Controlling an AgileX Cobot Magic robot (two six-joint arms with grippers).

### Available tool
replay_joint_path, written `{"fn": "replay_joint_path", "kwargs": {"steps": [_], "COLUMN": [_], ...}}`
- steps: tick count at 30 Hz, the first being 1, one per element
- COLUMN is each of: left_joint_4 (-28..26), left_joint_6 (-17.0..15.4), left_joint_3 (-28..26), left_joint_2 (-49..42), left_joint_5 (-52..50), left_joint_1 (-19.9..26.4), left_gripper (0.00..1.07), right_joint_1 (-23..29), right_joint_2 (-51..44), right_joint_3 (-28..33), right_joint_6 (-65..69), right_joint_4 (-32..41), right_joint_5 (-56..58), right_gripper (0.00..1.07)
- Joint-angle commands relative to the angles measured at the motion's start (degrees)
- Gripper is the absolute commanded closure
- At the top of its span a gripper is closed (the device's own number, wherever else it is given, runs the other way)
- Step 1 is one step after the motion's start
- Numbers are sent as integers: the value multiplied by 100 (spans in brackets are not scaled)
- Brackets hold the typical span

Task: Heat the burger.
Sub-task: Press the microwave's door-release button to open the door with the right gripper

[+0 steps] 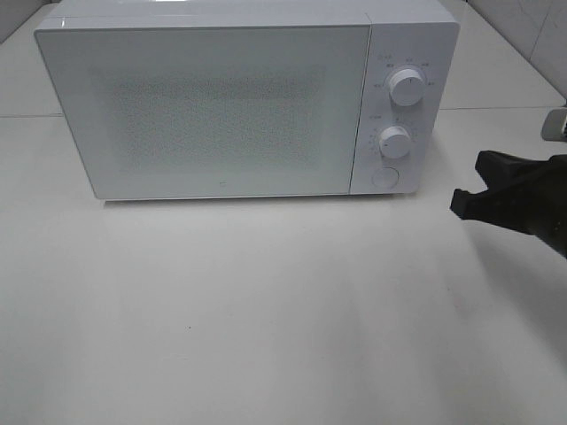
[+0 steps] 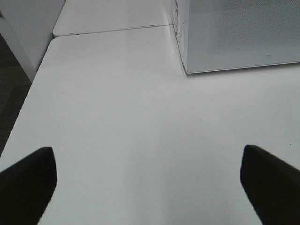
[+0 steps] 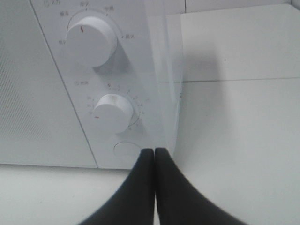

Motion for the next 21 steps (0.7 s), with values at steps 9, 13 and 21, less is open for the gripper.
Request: {"fn": "replay_joint_path", "kwargs": {"steps": [9, 13, 21], "left_joint_4": [-17, -17, -17], "left_joint_6": [-29, -29, -29], "left_joint_3": [11, 11, 11], "left_joint_2": [-115, -115, -115], "left_joint_5": [-17, -17, -17], "left_joint_1": [11, 11, 11], "left_gripper": [6, 6, 6], "right_joint_1": [636, 699, 808], "right_joint_2": [160, 160, 453], "right_joint_3": [40, 40, 29], "right_joint_6": [945, 2458, 4612], "right_joint_4": [92, 143, 269], "right_joint_5": [-539, -430, -367], "right_gripper": [103, 103, 107]}}
